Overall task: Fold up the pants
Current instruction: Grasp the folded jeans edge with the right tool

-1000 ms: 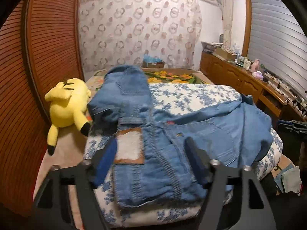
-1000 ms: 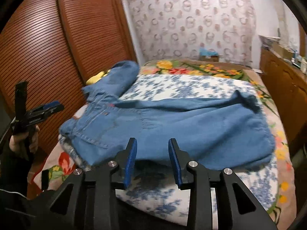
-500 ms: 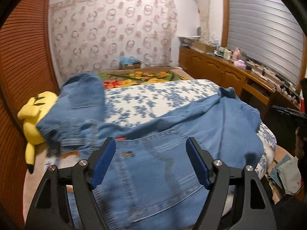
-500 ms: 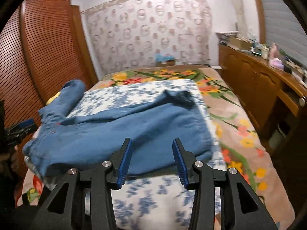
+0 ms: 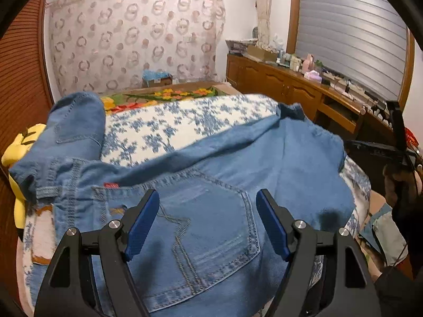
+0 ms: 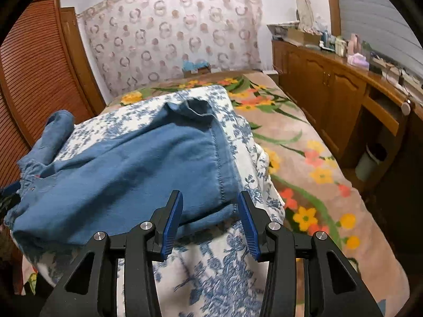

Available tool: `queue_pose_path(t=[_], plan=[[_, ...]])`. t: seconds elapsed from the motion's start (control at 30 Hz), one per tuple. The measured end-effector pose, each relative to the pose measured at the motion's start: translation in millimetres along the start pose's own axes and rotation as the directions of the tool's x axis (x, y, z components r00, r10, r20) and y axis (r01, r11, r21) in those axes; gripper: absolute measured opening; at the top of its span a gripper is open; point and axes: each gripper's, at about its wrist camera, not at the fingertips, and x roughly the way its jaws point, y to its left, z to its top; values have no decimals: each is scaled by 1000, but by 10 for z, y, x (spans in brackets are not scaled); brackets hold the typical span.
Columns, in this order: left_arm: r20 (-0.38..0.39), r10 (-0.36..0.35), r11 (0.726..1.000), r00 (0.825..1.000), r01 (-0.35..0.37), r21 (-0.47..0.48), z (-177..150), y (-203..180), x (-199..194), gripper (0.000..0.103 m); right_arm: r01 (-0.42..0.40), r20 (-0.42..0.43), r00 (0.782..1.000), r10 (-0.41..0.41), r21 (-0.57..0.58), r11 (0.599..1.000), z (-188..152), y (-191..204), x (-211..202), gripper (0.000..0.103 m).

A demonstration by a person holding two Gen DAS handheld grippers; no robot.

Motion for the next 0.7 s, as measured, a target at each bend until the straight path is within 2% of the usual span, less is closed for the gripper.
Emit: queue_pose_path(t=[0.27,0.3,0.33,0.37,0.4,0.47,0.57,0.63,0.7], plan=[[-74,-7,1000,997,7,1,-204,-64,198,76,14,3,1000,-14,24,1000,79,-140,163,43],[-82,-5,1000,997,5,0,-226,-70,220,76,1,8,1000,-1,28,1000,84,-142,153,32],[-89,-4,1000,996,4,-1,-248,-75,238,76,-3,10,1000,3,20,1000,84,-131,152,29],[-94,-3,1000,996,3,-1,-254,-78,252,76,5,16,1000,-5,5,1000,86,-115,148,19],[-97,-2,1000,995,2,-1,-271,-87,258,76,6,24,1000,-6,-9,1000,67,-108,160,14],[-98,-1,1000,995,1,0,-280,-78,262,76,0,53,999,1,-16,1000,52,-130,103,11],[-102,0,1000,995,1,4,-302,-77,272,76,45,109,993,-44,-6,999,29,-236,-19,10],[-104,2,1000,995,-2,6,-304,-72,290,76,99,115,988,-99,8,995,21,-352,-66,10],[-104,4,1000,995,-3,7,-310,-80,292,76,90,106,990,-93,30,995,1,-469,-74,9]])
